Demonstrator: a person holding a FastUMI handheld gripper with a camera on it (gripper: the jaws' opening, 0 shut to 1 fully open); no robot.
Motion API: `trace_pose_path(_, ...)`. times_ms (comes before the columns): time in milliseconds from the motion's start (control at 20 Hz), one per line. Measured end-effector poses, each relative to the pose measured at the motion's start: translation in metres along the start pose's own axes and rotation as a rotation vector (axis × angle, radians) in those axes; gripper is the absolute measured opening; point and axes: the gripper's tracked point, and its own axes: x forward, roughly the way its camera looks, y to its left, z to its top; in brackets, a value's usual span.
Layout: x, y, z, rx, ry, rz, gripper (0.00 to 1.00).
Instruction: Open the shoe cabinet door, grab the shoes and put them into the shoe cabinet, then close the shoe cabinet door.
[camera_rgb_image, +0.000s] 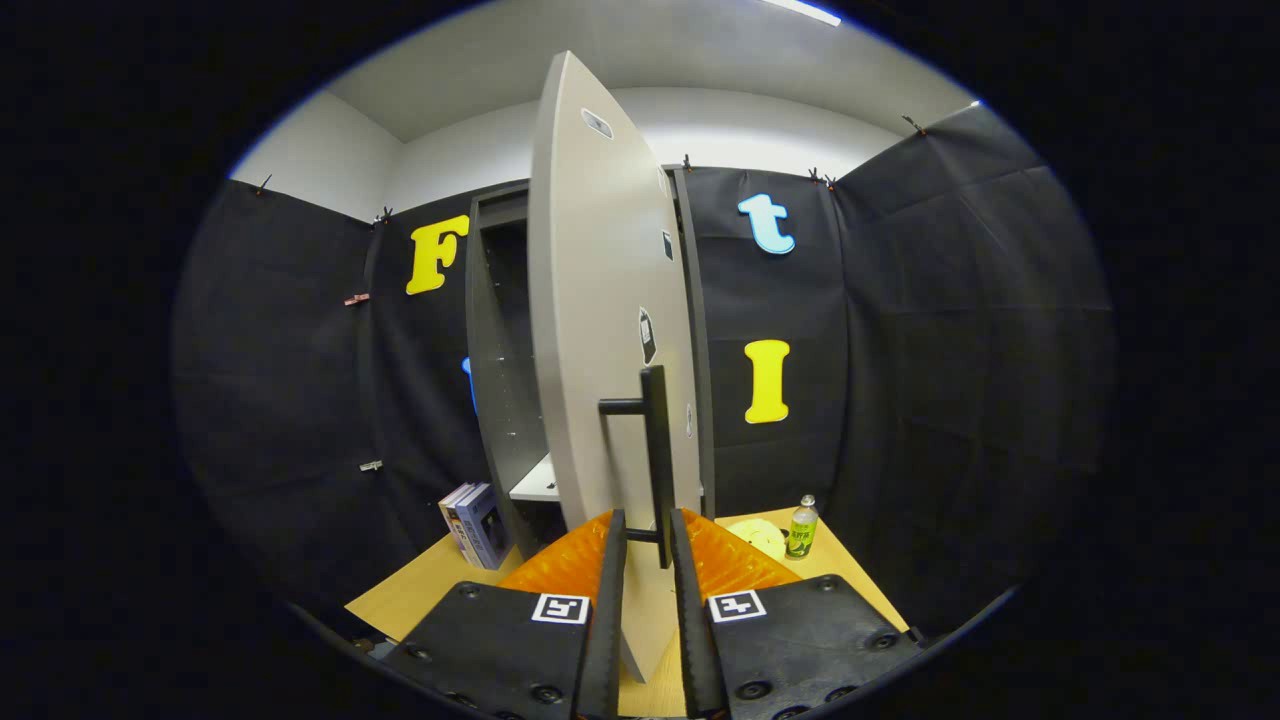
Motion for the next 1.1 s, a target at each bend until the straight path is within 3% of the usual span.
trace_pose_path(200, -0.011, 0.003, -0.004, -0.020, -0.017, -0.015, 0.29)
trace_pose_path(600, 0.002, 0.043, -0.066, 0.018, 0.134, 0.063, 0.29)
trace_pose_path(950, 0.042, 0.093, -0.177, -0.013, 0.373, 0.090, 0.29)
trace_pose_path(1100, 0.057, 0.099, -0.228, 0.006, 0.487, 0.064, 0.29)
